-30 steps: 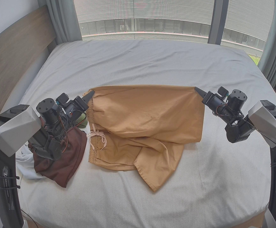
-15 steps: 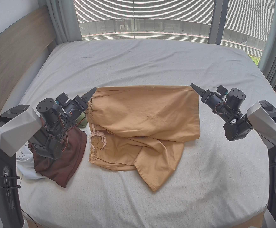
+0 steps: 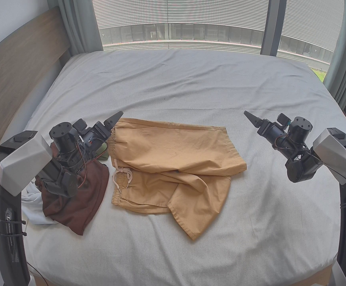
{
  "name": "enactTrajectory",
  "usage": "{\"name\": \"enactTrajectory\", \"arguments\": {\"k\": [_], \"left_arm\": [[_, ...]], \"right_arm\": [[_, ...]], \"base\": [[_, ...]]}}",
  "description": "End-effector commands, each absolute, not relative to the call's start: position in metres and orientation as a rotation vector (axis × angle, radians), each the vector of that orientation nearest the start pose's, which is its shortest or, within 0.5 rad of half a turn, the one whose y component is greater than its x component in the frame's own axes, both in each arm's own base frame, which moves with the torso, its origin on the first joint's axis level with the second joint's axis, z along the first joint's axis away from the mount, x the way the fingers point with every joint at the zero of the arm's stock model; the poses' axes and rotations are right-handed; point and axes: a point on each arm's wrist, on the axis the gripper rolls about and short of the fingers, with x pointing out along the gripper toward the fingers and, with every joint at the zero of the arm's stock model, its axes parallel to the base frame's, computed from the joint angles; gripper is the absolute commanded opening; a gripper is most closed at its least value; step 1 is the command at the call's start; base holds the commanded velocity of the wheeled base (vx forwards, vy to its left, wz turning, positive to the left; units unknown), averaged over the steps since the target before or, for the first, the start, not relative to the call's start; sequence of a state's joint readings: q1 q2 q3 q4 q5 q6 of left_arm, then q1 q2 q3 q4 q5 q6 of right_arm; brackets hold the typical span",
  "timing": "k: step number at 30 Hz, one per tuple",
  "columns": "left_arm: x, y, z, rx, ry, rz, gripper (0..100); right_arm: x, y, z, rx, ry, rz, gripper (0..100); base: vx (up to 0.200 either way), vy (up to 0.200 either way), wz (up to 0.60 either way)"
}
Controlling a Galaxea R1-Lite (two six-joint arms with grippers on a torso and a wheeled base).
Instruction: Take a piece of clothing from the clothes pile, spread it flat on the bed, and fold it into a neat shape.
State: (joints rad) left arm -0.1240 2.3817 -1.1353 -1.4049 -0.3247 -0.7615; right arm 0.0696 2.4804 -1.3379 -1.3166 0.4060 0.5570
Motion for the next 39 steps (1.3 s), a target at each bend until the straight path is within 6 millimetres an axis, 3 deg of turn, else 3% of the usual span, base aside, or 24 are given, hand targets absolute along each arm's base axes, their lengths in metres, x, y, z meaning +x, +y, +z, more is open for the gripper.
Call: {"name": "enactTrajectory", "arguments": {"k": [1, 13, 18, 19, 23, 31, 39], "left_arm": [[0.44, -0.057, 0.081, -0.732, 0.032, -0.45, 100], [0.408, -0.034, 0.099, -0.688, 0.071, -0.391, 100], [0.376, -0.037, 0.111, -0.678, 0.1, -0.43, 100], [0.362, -0.038, 0.111, -0.675, 0.125, -0.481, 100], [0.336, -0.042, 0.099, -0.669, 0.191, -0.593, 100], [0.334, -0.045, 0.083, -0.63, 0.213, -0.628, 100], [0.333, -0.053, 0.069, -0.565, 0.24, -0.633, 100]], "right_arm": [[0.457, 0.037, 0.077, 0.512, -0.024, 0.498, 100], [0.41, 0.039, 0.04, 0.529, 0.08, 0.485, 100], [0.387, 0.047, 0.031, 0.541, 0.172, 0.487, 100], [0.379, 0.052, 0.026, 0.546, 0.209, 0.495, 100], [0.368, 0.063, 0.013, 0.553, 0.282, 0.506, 100], [0.361, 0.076, -0.008, 0.555, 0.362, 0.519, 100], [0.355, 0.079, -0.014, 0.558, 0.396, 0.522, 100]], "base": [[0.0, 0.0, 0.0], [0.0, 0.0, 0.0], [0.0, 0.0, 0.0], [0.0, 0.0, 0.0], [0.0, 0.0, 0.0], [0.0, 0.0, 0.0], [0.0, 0.0, 0.0]]}}
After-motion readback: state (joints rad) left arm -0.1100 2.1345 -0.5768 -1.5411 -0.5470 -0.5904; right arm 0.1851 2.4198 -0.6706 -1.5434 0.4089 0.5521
